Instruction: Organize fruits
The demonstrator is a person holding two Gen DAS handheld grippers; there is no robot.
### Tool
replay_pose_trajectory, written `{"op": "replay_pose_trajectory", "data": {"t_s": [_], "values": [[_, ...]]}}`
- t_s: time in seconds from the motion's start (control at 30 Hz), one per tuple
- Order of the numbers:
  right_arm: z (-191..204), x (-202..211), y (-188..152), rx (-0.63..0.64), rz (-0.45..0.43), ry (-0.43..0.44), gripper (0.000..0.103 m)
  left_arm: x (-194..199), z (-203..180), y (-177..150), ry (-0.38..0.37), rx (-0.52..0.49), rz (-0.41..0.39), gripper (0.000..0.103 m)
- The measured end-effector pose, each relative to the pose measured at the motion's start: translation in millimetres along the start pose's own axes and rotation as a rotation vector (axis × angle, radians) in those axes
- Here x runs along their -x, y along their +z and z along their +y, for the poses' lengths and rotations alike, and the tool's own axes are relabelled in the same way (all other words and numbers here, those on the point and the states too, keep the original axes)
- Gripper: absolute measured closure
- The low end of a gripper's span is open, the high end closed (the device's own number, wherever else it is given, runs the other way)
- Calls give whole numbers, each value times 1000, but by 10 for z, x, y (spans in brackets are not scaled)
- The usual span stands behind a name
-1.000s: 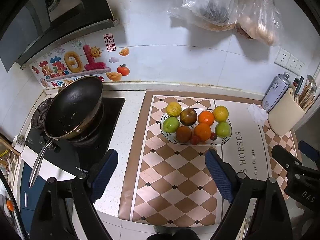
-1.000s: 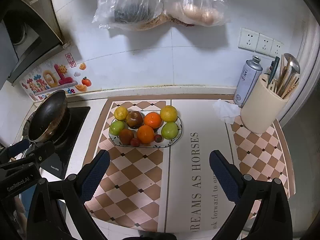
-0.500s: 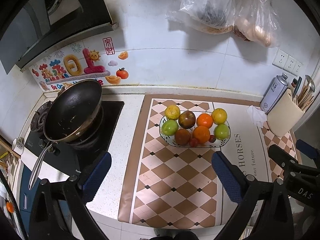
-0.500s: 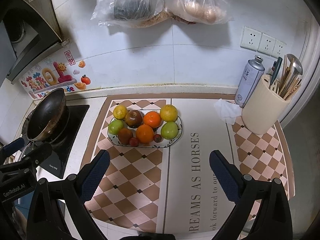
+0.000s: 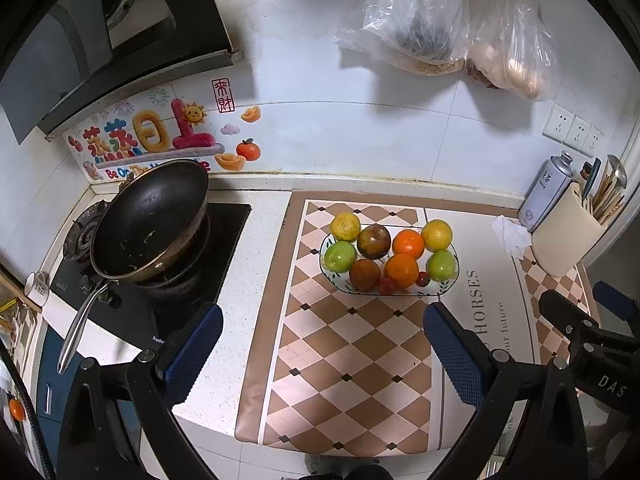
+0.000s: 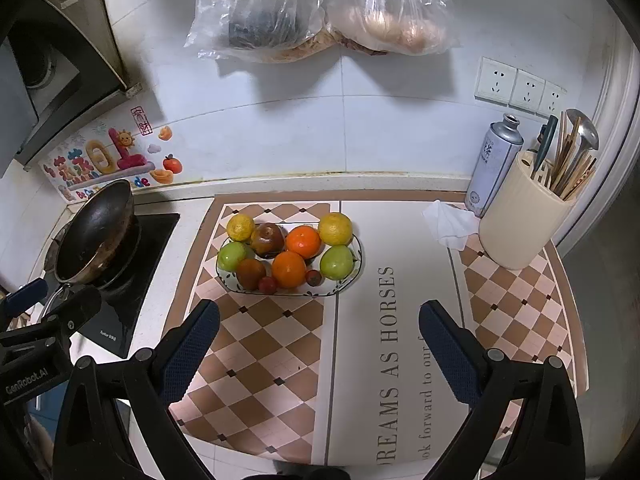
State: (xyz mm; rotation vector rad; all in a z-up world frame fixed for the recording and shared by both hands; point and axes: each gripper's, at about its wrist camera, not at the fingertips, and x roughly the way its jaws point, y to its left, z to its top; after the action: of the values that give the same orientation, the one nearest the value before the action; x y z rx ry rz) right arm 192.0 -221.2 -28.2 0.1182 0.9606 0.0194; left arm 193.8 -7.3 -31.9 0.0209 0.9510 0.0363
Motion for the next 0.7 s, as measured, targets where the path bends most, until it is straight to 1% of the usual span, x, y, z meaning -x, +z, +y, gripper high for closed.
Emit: {"op": "replay_pose_trajectory", "data": {"t_s": [0.7], "values": [[12, 133, -59, 17, -8, 8, 1, 68, -12, -74, 1, 2, 1, 0]]}}
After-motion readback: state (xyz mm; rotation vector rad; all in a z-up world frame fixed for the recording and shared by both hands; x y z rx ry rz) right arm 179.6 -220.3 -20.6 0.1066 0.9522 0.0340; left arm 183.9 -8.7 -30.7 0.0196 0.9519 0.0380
